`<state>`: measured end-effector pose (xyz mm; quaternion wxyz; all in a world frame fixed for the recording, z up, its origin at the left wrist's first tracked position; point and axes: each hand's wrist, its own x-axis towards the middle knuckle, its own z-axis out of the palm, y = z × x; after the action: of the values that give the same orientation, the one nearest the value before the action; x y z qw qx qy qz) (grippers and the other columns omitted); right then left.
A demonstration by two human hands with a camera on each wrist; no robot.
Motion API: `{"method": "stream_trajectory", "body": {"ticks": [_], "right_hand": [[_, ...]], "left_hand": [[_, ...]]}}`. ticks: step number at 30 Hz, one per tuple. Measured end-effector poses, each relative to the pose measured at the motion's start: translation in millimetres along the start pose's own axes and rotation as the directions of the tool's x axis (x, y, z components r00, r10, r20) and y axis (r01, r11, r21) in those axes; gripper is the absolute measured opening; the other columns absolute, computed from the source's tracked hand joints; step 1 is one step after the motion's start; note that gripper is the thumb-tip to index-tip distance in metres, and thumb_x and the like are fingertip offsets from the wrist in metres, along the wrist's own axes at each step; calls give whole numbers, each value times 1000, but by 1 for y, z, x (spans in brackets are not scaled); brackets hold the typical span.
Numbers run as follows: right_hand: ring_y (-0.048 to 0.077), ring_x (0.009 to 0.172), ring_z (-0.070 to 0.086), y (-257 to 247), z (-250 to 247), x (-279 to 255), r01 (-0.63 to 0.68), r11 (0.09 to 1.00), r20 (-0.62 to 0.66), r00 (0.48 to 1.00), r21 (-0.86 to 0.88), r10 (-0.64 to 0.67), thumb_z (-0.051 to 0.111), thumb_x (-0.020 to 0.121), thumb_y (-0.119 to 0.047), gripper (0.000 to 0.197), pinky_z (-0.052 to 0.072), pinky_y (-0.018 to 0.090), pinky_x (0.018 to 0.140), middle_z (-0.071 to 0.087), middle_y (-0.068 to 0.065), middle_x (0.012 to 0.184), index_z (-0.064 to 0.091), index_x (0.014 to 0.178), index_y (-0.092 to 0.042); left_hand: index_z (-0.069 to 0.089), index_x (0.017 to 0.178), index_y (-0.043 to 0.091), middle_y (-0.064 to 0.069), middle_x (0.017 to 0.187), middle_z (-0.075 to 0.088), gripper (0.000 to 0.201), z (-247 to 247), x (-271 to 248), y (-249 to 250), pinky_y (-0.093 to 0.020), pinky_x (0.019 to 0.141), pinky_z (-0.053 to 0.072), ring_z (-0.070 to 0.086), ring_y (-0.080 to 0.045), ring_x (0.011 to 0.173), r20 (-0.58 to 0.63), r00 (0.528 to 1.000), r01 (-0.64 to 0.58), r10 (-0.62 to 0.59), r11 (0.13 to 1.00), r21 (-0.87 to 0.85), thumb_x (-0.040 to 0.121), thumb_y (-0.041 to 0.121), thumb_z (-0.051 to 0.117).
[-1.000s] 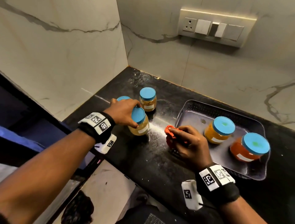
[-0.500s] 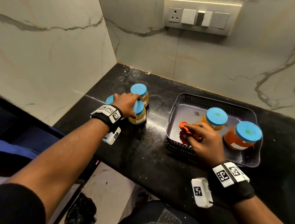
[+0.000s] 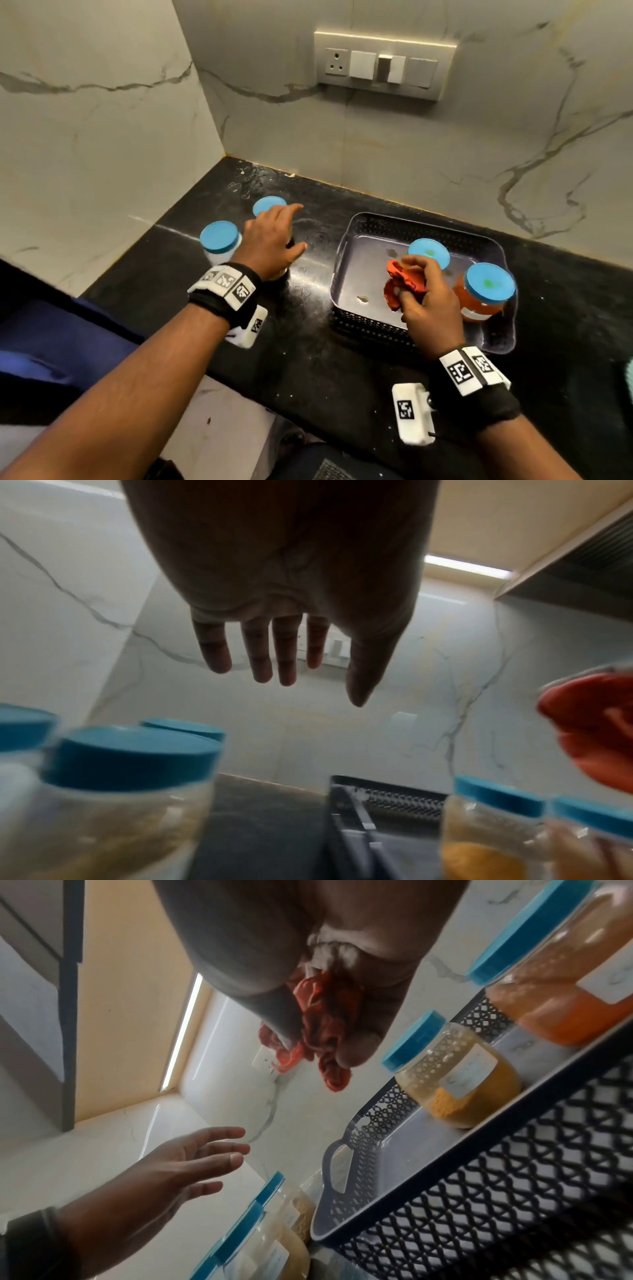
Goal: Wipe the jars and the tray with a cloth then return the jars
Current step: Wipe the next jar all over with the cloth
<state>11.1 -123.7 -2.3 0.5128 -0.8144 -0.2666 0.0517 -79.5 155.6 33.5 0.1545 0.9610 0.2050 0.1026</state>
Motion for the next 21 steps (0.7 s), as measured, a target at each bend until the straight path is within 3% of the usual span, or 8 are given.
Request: {"method": "stream_trajectory", "body": {"ticks": [3,5,7,9,13,17,21], "right_hand": [[26,107,62,9,-20,-8,-91,996,-65,994,14,92,57,87,-7,62,55,54,90,58,1,125,43,141,-34],[26,109,63,15,-39,-15,-110,994,-115,987,26,112,53,83,-13,57,53,54,93,57,-1,124,51,137,-33],[16,109,65,17,-57,-22,-141,988,-146,978,58,148,54,86,-6,49,53,49,97,60,-1,124,59,130,-28],[-1,109,62,19,-79,-29,-165,985,-179,969,53,172,59,88,8,49,50,39,103,61,-2,123,62,123,-26],[7,110,64,30,-115,-45,-172,983,-268,946,61,182,72,84,2,50,52,35,100,67,-6,119,64,124,-27],[0,105,65,32,-138,-59,-184,979,-324,924,92,204,74,83,-1,54,52,20,94,69,-12,115,62,130,-25],[-1,106,65,40,-148,-67,-203,976,-319,922,80,218,74,84,-2,50,52,20,95,69,-16,114,64,126,-29]], "left_hand": [[46,148,15,-10,138,58,76,26,5,41,-44,108,42,53,-30,128,17,996,-85,89,983,-161,82,31,81],[40,151,13,-10,138,58,89,40,11,71,-39,108,43,55,-26,128,99,987,-91,123,955,-283,76,27,87],[33,155,13,-10,143,56,100,54,19,98,-33,109,40,53,-23,132,190,971,-79,148,940,-331,74,29,90],[28,158,12,-12,151,49,109,69,31,122,-35,113,39,48,-25,139,282,947,-67,156,952,-299,72,35,91],[27,155,9,-19,152,44,117,94,53,154,-46,112,41,46,-35,138,426,899,-54,101,991,-120,67,53,90],[23,156,10,-19,148,44,119,113,63,172,-47,108,45,50,-37,132,439,896,-35,66,996,-79,67,53,89],[33,146,13,-17,138,50,106,128,68,180,-49,102,50,57,-37,123,422,905,-21,48,997,-69,66,53,89]]}}
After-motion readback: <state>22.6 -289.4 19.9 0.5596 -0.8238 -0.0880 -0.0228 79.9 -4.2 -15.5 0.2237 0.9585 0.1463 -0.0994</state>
